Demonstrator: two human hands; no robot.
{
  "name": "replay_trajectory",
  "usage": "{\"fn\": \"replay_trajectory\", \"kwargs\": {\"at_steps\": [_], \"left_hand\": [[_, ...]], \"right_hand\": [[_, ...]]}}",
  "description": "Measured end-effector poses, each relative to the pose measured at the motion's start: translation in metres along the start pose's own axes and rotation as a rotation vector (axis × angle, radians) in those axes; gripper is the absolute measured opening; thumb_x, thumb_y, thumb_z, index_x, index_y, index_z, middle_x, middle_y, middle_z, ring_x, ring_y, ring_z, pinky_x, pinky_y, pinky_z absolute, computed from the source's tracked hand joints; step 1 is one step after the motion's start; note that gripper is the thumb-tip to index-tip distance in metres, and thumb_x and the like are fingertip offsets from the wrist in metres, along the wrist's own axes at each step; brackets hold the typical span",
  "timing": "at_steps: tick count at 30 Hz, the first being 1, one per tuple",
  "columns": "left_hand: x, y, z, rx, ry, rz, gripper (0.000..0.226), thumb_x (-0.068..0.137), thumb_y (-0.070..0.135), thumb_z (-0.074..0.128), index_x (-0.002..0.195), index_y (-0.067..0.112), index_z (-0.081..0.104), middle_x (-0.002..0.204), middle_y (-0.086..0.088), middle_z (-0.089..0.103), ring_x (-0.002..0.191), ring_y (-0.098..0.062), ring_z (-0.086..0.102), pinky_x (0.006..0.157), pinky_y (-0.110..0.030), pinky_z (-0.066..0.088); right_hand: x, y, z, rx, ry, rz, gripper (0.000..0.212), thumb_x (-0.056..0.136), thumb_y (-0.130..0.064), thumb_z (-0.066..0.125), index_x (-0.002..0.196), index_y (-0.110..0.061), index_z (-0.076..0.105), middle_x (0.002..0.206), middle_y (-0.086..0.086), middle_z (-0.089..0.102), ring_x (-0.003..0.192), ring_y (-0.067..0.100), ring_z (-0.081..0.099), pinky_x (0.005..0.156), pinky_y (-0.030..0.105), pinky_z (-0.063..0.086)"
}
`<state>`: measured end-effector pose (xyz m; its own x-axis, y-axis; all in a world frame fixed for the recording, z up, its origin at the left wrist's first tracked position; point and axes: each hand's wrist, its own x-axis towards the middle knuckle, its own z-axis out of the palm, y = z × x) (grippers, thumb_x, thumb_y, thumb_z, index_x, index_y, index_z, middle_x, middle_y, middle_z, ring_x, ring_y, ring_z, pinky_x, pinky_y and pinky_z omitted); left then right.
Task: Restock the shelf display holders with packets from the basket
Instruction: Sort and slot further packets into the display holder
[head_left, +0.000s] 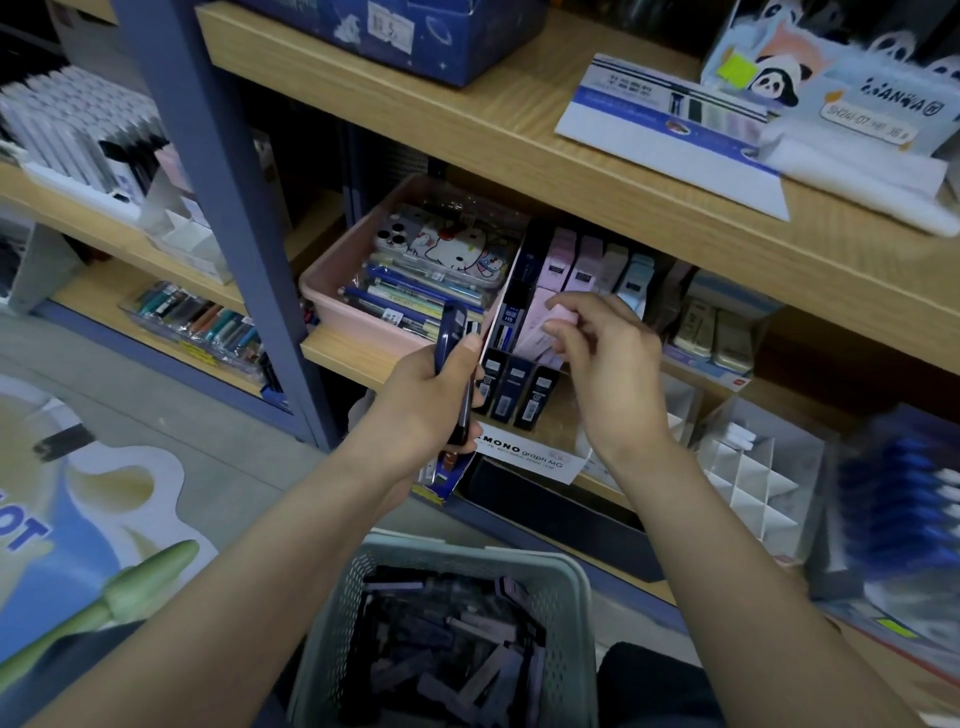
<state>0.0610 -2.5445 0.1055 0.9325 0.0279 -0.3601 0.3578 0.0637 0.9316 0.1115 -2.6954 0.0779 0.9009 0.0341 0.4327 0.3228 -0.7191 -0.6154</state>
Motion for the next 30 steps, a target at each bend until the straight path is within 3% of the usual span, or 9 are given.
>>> {"fn": "replay_trajectory", "kwargs": {"at_steps": [3, 6, 9, 13, 17, 19, 22, 28, 30], "left_hand": [[0.000, -0.001, 0.001, 0.004, -0.020, 0.004, 0.031, 0.098, 0.035, 0.040, 0.079, 0.012, 0.049, 0.062, -0.002, 0.046, 0.039, -0.007, 0.046, 0.040, -0.017, 0.043], [0.000, -0.001, 0.001, 0.017, -0.024, 0.002, 0.030, 0.099, 0.034, 0.039, 0.082, 0.012, 0.051, 0.063, -0.002, 0.047, 0.038, -0.006, 0.046, 0.041, -0.016, 0.043], [0.001, -0.001, -0.001, 0.029, -0.040, -0.006, 0.030, 0.099, 0.032, 0.039, 0.080, 0.012, 0.050, 0.064, -0.003, 0.047, 0.037, -0.005, 0.046, 0.042, -0.016, 0.043], [0.001, -0.005, 0.000, 0.086, -0.086, -0.006, 0.029, 0.098, 0.034, 0.041, 0.080, 0.014, 0.051, 0.067, -0.001, 0.049, 0.044, -0.008, 0.048, 0.045, -0.017, 0.046], [0.004, -0.008, -0.001, 0.159, -0.144, -0.006, 0.028, 0.097, 0.034, 0.043, 0.084, 0.012, 0.054, 0.066, -0.001, 0.049, 0.046, -0.010, 0.048, 0.043, -0.017, 0.044], [0.004, -0.009, -0.001, 0.205, -0.185, -0.011, 0.028, 0.098, 0.033, 0.043, 0.082, 0.013, 0.053, 0.065, -0.001, 0.050, 0.044, -0.009, 0.047, 0.042, -0.019, 0.042], [0.002, -0.011, 0.000, 0.242, -0.248, -0.028, 0.028, 0.097, 0.033, 0.044, 0.081, 0.012, 0.054, 0.064, -0.002, 0.050, 0.044, -0.009, 0.047, 0.042, -0.018, 0.041], [0.000, -0.010, 0.000, 0.192, -0.266, -0.011, 0.005, 0.091, 0.023, 0.058, 0.092, 0.018, 0.058, 0.065, 0.001, 0.051, 0.044, -0.005, 0.047, 0.044, -0.016, 0.041], [0.002, -0.012, -0.001, 0.159, -0.205, -0.004, 0.012, 0.090, 0.022, 0.060, 0.100, 0.015, 0.059, 0.061, 0.004, 0.048, 0.045, -0.005, 0.045, 0.044, -0.016, 0.041]], "right_hand": [[0.001, 0.001, 0.007, -0.053, -0.072, -0.024, 0.025, 0.096, -0.015, 0.052, 0.117, -0.008, 0.063, 0.102, -0.004, 0.059, 0.088, 0.011, 0.061, 0.083, 0.038, 0.053], [0.002, -0.003, 0.010, -0.086, -0.081, -0.004, 0.025, 0.096, -0.019, 0.050, 0.115, -0.008, 0.063, 0.087, -0.019, 0.050, 0.077, -0.005, 0.051, 0.076, 0.021, 0.050], [0.000, -0.008, 0.008, -0.296, -0.060, -0.096, 0.027, 0.094, -0.013, 0.055, 0.120, -0.012, 0.061, 0.111, 0.002, 0.056, 0.088, 0.019, 0.059, 0.069, 0.034, 0.052], [-0.002, -0.012, 0.009, -0.370, -0.058, -0.023, 0.032, 0.089, -0.006, 0.060, 0.119, -0.013, 0.056, 0.123, 0.006, 0.045, 0.085, 0.023, 0.060, 0.065, 0.038, 0.053], [-0.002, -0.026, 0.005, 0.034, -0.007, -0.022, 0.020, 0.098, -0.020, 0.047, 0.102, -0.013, 0.065, 0.101, -0.004, 0.056, 0.088, 0.005, 0.054, 0.080, 0.019, 0.044], [-0.004, -0.036, 0.000, 0.263, -0.229, 0.108, 0.025, 0.099, -0.030, 0.043, 0.095, -0.023, 0.067, 0.099, -0.007, 0.060, 0.091, -0.001, 0.054, 0.083, 0.012, 0.040], [-0.009, -0.040, -0.009, 0.335, -0.481, 0.161, 0.007, 0.090, -0.029, 0.059, 0.085, -0.030, 0.064, 0.093, -0.006, 0.064, 0.073, -0.003, 0.053, 0.070, 0.011, 0.040], [-0.012, -0.037, -0.023, 0.657, -0.221, 0.344, 0.008, 0.092, -0.010, 0.054, 0.086, -0.014, 0.054, 0.076, 0.002, 0.061, 0.053, 0.000, 0.055, 0.046, 0.013, 0.044], [-0.012, -0.035, -0.030, 0.756, -0.106, 0.373, 0.007, 0.093, -0.008, 0.052, 0.087, -0.012, 0.051, 0.080, 0.006, 0.062, 0.057, 0.003, 0.062, 0.049, 0.014, 0.049]]}}
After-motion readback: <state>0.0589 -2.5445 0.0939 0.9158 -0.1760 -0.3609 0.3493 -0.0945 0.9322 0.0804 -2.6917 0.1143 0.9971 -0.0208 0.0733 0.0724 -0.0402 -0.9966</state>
